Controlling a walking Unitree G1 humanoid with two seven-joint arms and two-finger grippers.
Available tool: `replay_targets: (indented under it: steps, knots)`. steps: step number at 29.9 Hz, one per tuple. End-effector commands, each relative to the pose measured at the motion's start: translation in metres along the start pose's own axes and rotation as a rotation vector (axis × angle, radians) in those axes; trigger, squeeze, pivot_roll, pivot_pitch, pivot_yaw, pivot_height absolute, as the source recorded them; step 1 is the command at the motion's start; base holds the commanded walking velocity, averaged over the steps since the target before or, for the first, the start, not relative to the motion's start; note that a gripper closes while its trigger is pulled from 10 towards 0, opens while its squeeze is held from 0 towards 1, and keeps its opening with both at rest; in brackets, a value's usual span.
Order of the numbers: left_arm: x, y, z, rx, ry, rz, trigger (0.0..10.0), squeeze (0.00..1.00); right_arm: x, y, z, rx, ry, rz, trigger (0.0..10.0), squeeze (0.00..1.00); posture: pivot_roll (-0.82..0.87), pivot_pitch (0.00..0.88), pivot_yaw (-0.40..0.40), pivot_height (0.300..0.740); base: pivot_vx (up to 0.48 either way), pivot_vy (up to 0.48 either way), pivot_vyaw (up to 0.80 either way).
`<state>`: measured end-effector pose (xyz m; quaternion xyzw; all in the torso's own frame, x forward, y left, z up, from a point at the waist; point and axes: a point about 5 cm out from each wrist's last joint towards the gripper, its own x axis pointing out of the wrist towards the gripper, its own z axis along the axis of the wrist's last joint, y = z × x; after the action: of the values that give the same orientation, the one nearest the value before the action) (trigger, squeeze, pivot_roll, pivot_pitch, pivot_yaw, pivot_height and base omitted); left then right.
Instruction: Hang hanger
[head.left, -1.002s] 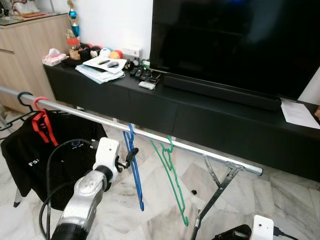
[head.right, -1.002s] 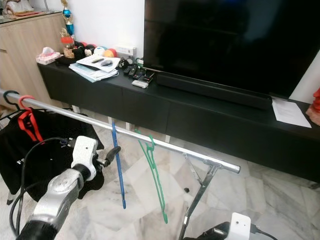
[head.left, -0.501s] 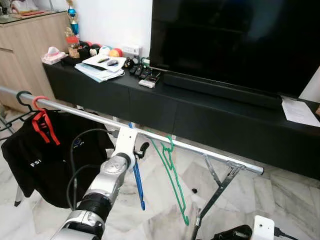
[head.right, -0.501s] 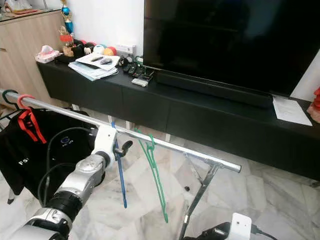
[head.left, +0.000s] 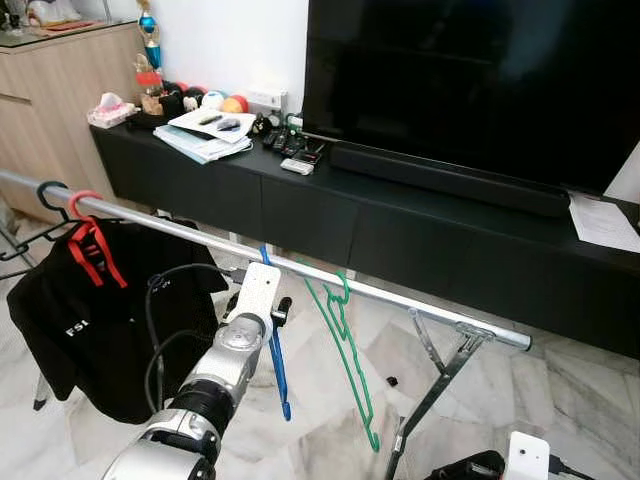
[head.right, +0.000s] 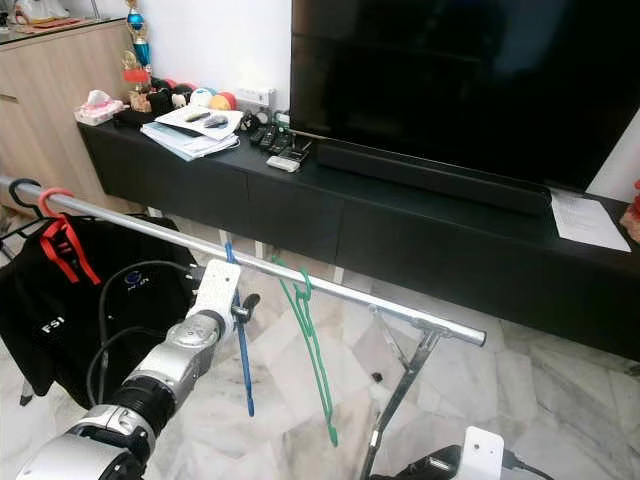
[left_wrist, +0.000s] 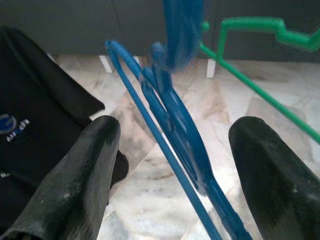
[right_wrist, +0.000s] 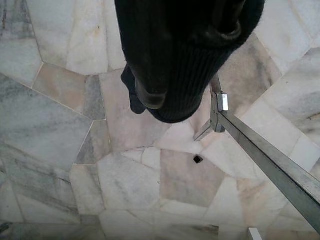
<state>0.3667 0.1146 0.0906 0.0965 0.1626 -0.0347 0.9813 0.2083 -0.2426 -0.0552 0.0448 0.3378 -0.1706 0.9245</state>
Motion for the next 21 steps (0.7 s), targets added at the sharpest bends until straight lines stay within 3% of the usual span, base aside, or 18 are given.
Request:
replay_targets:
  steps: [1,13,14,15,16,17,20,21]
  knots:
    - [0.0006,-0.002,0.0002,-0.01,0.001,0.007,10.0,0.0,-0.0002,-0.0048,0.0,0.001,0.001,-0.014,10.0,0.0,0.02,0.0,-0.038,0.74,0.0,0.0,0.0]
    - [0.0015,-0.001,-0.0026,-0.066,0.019,0.079,10.0,0.0,0.0007,-0.0016,0.0037,-0.011,-0.017,0.0,10.0,0.0,0.02,0.0,-0.047,0.74,0.0,0.0,0.0]
    - [0.0017,-0.0011,-0.0026,-0.068,0.02,0.081,4.8,0.0,0.0008,-0.0011,0.0042,-0.011,-0.02,0.002,10.0,0.0,0.02,0.0,-0.047,0.74,0.0,0.0,0.0]
    - [0.0019,-0.002,-0.0027,-0.087,0.021,0.073,1.8,0.0,0.0011,-0.0003,0.0054,-0.013,-0.024,0.004,10.0,0.0,0.02,0.0,-0.049,0.74,0.0,0.0,0.0]
    - [0.0019,-0.0023,-0.0027,-0.092,0.021,0.071,1.8,0.0,0.0011,-0.0002,0.0057,-0.014,-0.025,0.004,10.0,0.0,0.02,0.0,-0.049,0.74,0.0,0.0,0.0]
    - [0.0019,-0.003,-0.0029,-0.108,0.023,0.064,0.0,0.0,0.0013,0.0001,0.0062,-0.013,-0.027,0.005,10.0,0.0,0.02,0.0,-0.05,0.74,0.0,0.0,0.0]
    - [0.0022,-0.0032,-0.0027,-0.13,0.023,0.059,0.0,0.0,0.0015,0.0012,0.0074,-0.013,-0.033,0.006,10.0,0.0,0.02,0.0,-0.052,0.74,0.0,0.0,0.0]
    - [0.0024,-0.0024,-0.0029,-0.128,0.025,0.063,0.4,0.0,0.0016,0.0018,0.0077,-0.013,-0.035,0.007,10.0,0.0,0.01,0.0,-0.051,0.74,0.0,0.0,0.0]
